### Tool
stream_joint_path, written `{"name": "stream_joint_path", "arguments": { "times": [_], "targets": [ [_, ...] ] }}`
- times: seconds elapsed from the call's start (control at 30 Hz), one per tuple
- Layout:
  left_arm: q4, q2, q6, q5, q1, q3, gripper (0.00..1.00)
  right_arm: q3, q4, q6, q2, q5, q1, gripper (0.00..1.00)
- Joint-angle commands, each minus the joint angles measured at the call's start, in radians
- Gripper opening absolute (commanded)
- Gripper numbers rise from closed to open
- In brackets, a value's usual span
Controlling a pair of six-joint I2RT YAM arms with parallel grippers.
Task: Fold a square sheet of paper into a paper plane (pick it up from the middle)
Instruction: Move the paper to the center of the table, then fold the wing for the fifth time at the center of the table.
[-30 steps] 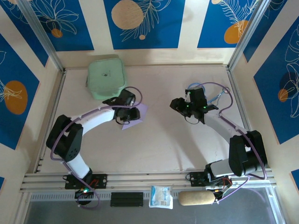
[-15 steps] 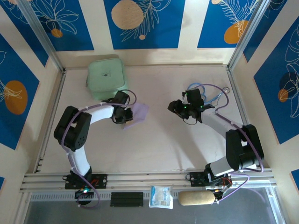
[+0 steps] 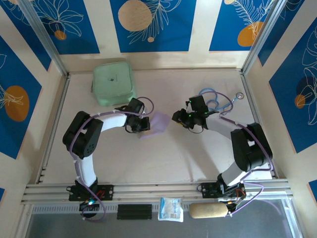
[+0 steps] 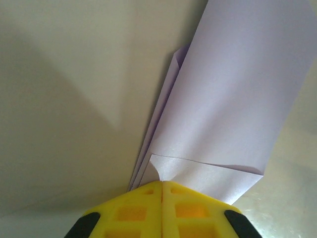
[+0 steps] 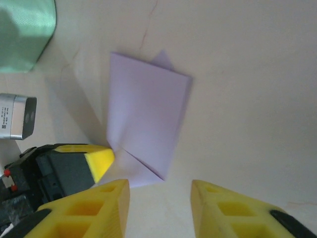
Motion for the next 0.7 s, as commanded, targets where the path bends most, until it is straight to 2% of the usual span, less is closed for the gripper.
{"name": "stream_joint_path", "arguments": {
  "times": [0.0,0.17,0.27,0.47,0.67],
  "targets": [
    [0.008,0.030,0.017,0.074,-0.023,0.023,0.07,0.037,0.033,0.038,0.064,-0.074,0.050,0.32],
    [0.023,-0.012,-0.022,0.062,-0.026,0.022,0.07,0.076,0.051,0.062,0.157,-0.107,0.118,0.17],
    [0.033,-0.054,-0.044,0.051,-0.025,0.007,0.09,0.098,0.047,0.068,0.201,-0.115,0.144,0.13],
    [0.047,-0.126,-0.088,0.038,-0.025,-0.048,0.11,0.122,0.017,0.062,0.261,-0.125,0.159,0.10],
    [0.030,-0.120,-0.098,0.045,-0.026,-0.083,0.10,0.154,-0.046,0.019,0.303,-0.116,0.160,0.10]
  ]
}}
